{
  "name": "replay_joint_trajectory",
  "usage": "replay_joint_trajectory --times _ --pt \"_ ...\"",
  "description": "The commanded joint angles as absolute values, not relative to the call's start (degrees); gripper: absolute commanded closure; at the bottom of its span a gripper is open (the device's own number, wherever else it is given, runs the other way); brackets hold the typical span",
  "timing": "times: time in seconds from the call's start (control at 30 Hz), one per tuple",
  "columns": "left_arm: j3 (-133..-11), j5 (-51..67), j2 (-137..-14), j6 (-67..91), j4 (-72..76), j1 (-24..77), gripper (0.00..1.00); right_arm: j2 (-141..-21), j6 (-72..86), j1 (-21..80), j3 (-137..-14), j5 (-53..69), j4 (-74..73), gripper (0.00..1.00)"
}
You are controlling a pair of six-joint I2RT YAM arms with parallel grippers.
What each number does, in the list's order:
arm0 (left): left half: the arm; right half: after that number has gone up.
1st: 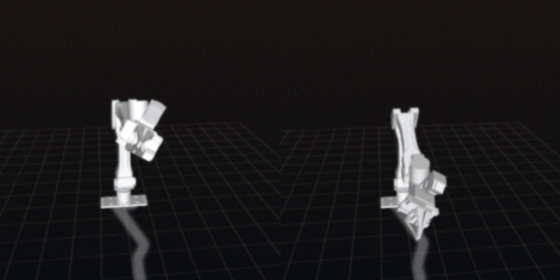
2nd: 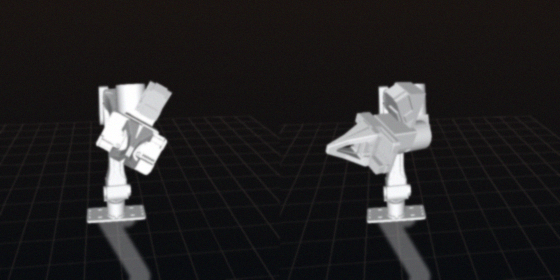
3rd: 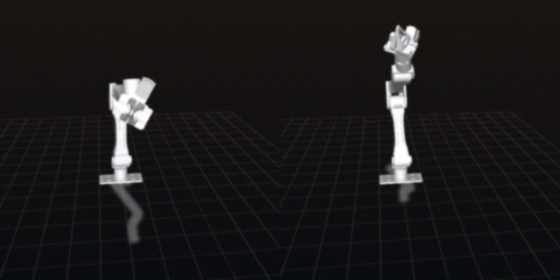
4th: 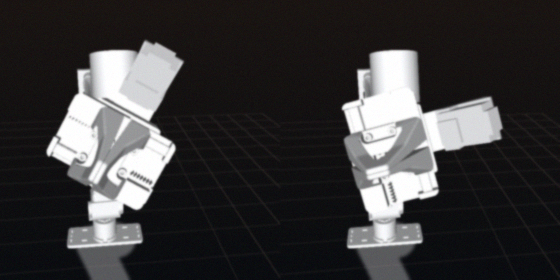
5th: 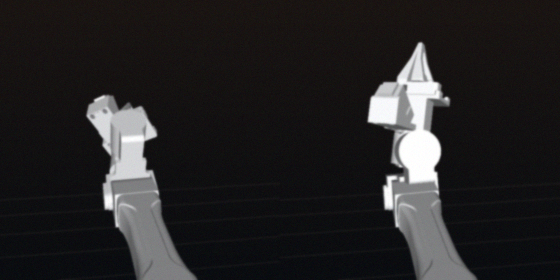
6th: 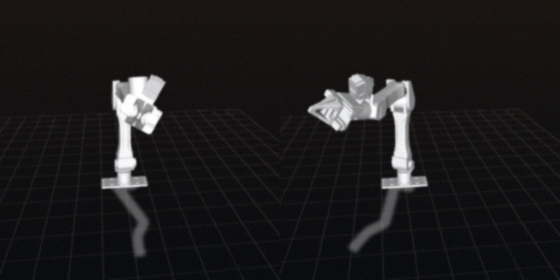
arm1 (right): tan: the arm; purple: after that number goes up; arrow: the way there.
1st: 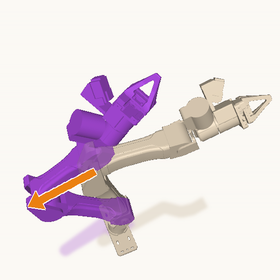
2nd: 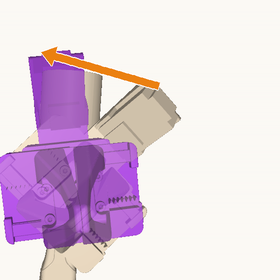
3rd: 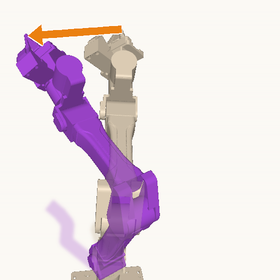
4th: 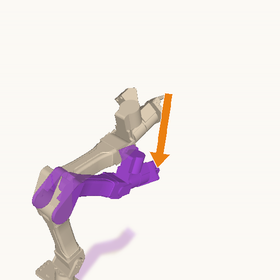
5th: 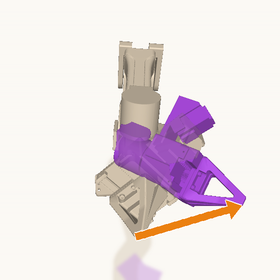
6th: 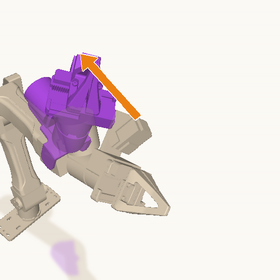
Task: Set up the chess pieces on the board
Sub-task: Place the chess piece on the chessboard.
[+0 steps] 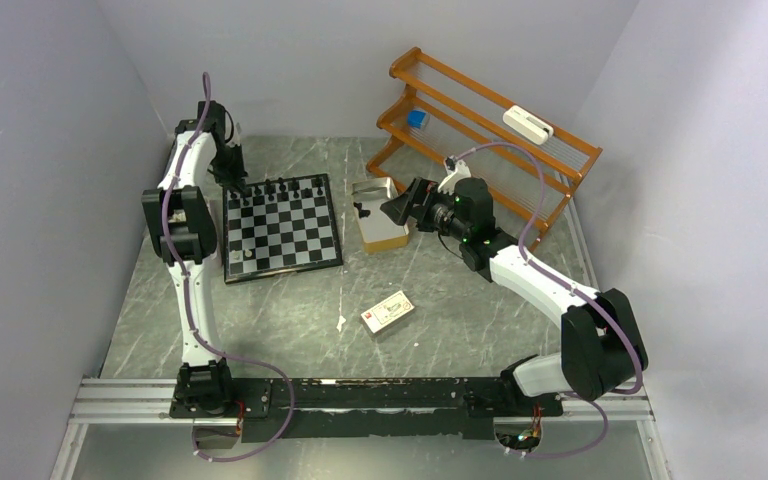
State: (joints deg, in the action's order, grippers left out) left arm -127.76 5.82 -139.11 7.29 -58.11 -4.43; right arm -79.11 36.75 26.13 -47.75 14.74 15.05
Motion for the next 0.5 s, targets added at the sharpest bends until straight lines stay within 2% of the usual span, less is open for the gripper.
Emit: replay_joint_trajectory --times 0.0,0.47 --pt "-129.64 6.52 -140.18 7.19 -57.55 -4.98 0.85 -77.87 35.87 26.48 -48.6 14.15 15.65 0.0" --pt "-129.87 7.1 -140.29 7.32 -56.53 -4.99 0.82 -78.38 36.22 26.57 -48.52 14.15 16.08 0.0"
